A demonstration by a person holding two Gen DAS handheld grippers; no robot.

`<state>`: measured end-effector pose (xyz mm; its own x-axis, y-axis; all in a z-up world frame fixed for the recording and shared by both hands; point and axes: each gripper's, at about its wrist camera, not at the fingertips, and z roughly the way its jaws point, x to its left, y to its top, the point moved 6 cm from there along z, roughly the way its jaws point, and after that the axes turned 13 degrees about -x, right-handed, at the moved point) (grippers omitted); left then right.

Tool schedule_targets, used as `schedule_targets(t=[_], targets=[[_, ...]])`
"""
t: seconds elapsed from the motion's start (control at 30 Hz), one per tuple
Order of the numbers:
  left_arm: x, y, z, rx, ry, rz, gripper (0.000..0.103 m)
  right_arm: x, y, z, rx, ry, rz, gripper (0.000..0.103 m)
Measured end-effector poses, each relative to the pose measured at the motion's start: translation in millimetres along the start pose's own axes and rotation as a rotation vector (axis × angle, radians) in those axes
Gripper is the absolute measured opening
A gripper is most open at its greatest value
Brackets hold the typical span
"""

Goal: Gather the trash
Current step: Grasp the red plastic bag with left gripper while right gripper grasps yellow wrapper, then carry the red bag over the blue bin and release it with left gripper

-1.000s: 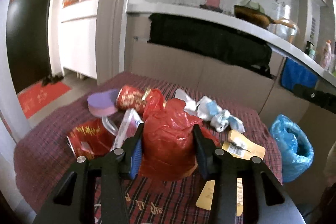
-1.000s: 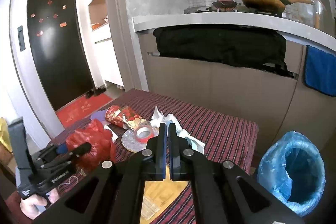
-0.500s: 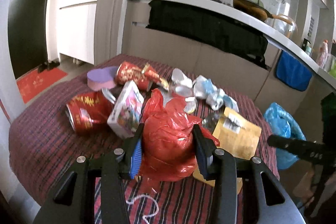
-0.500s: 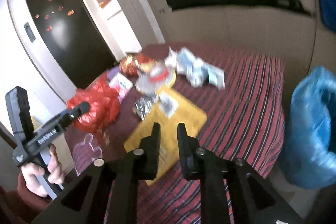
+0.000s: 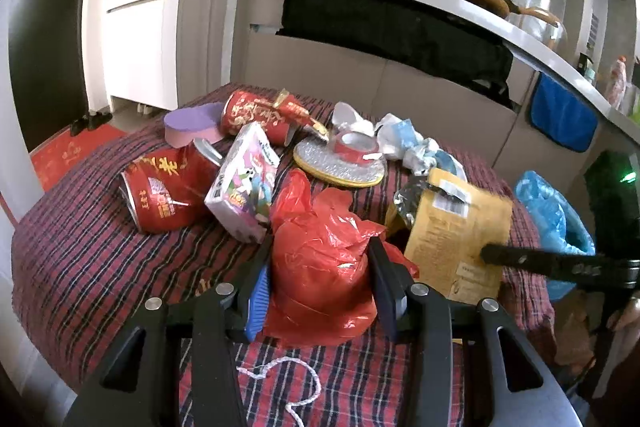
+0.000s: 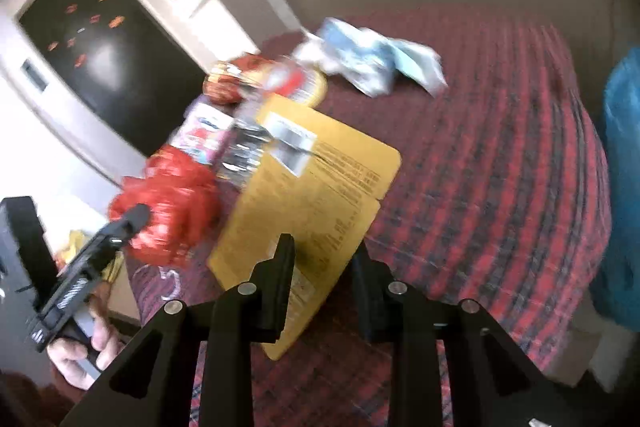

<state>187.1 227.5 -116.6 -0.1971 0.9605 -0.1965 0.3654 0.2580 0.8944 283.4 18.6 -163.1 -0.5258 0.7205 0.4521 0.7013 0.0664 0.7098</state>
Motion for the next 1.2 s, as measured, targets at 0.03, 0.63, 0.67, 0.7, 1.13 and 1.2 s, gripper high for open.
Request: schedule_targets(t=[0.03,0.63,0.67,0.7,1.13,1.2], targets=[[1,-1,0,0.000,-0.001,-0.003,0.045,11,4,-3,-0.028,0.027,-0.031,0.027],[24,5,-12,-0.023,0.066,0.009,0.045,91,22,56,0.053,0.083,-0.243,0.002],[24,6,-13,-0.025,0.068,0.011,0.045,92,22,53,0.041,0.063,-0.256,0.002],[24,7,-14,-0.028,0.071,0.015,0.045,94,23,51,0.027,0.038,-0.278,0.001],[-24,56,-41,-0.142,-0.007,0.055,0.044,93,71,-44,-0.224,-0.061,-0.320,0.000],[-38,67,-43,-0.160,-0.029,0.065,0.044,87,81,-63,-0.263,-0.079,-0.308,0.000]])
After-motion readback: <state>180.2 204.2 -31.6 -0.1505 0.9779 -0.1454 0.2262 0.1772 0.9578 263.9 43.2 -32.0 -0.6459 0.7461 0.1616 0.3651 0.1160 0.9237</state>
